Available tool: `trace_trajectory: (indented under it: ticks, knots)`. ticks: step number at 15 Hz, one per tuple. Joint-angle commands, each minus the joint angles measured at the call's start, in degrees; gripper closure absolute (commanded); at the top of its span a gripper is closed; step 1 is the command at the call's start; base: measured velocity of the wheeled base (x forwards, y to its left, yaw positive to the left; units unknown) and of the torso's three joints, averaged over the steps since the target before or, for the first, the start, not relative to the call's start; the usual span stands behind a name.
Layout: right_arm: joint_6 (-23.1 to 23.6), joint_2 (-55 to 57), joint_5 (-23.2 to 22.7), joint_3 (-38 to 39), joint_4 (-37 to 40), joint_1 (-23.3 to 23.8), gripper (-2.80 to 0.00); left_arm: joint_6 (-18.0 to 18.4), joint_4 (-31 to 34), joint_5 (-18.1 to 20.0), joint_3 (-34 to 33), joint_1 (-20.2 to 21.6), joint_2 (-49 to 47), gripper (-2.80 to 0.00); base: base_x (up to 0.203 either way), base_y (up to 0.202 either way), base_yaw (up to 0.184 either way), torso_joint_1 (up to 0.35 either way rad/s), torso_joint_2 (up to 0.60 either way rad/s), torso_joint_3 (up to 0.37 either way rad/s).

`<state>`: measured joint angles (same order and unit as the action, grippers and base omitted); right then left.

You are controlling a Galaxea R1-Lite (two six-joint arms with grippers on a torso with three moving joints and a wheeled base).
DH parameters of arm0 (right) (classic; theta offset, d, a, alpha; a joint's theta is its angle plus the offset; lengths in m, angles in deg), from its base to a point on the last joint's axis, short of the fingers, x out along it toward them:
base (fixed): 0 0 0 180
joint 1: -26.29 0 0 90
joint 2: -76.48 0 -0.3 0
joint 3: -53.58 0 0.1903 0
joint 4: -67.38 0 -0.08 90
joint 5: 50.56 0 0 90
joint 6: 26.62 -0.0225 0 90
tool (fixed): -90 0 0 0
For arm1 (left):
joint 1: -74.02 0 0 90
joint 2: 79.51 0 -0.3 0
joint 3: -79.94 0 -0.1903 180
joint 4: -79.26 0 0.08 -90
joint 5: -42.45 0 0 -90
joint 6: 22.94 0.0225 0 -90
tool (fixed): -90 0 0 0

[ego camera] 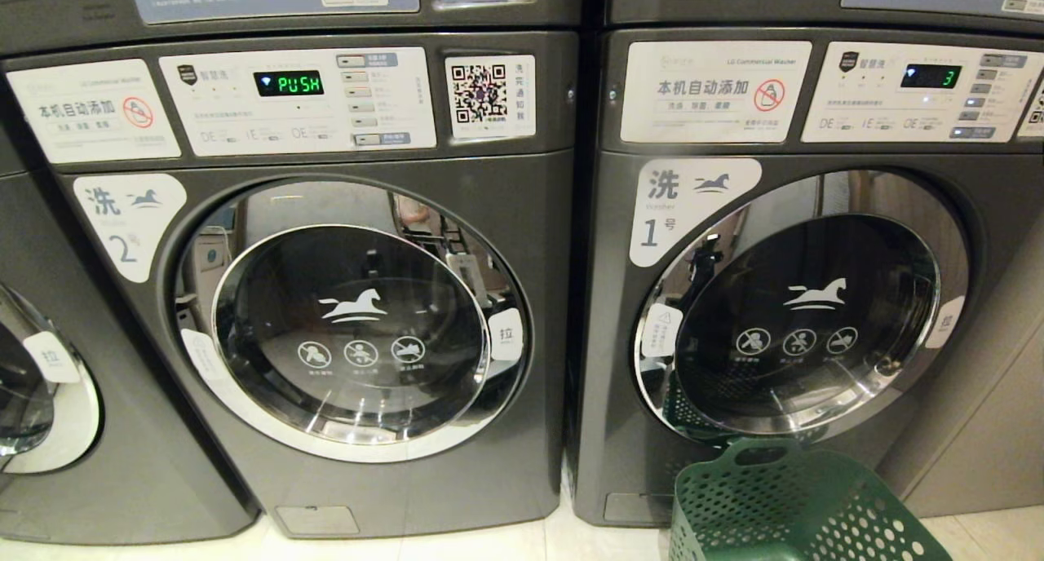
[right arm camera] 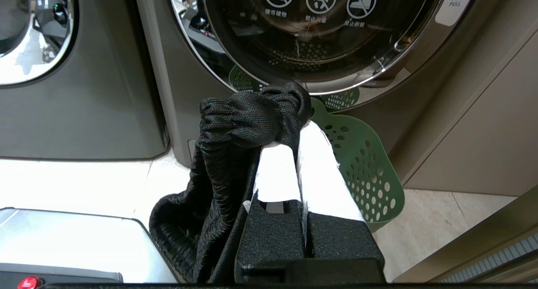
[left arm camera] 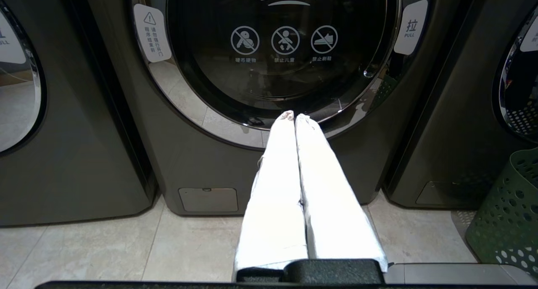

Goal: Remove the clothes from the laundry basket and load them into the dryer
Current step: Put the clothes in the dryer

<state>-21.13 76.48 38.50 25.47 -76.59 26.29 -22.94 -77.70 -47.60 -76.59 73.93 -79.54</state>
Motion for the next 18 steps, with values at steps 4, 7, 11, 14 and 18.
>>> trace_trajectory:
  ticks: [4,7,11,14,18]
  knots:
    - [0.1,0.0,0.0,0.0,0.1,0.0,0.0,-0.1,0.0,0.0,0.0,0.0,0.0,0.0,0.0,0.0,0.0,0.004,0.0,0.064]
    - [0.1,0.0,0.0,0.0,0.1,0.0,0.0,-0.1,0.0,0.0,0.0,0.0,0.0,0.0,0.0,0.0,0.0,0.002,0.0,0.009]
    - [0.1,0.0,0.0,0.0,0.1,0.0,0.0,-0.2,0.0,0.0,0.0,0.0,0.0,0.0,0.0,0.0,0.0,0.0,0.0,0.0]
    - [0.1,0.0,0.0,0.0,0.1,0.0,0.0,-0.2,0.0,0.0,0.0,0.0,0.0,0.0,0.0,0.0,0.0,0.0,0.0,0.0]
    - [0.1,0.0,0.0,0.0,0.0,0.0,0.0,-0.1,0.0,0.0,0.0,0.0,0.0,0.0,0.0,0.0,0.0,0.0,0.0,0.0]
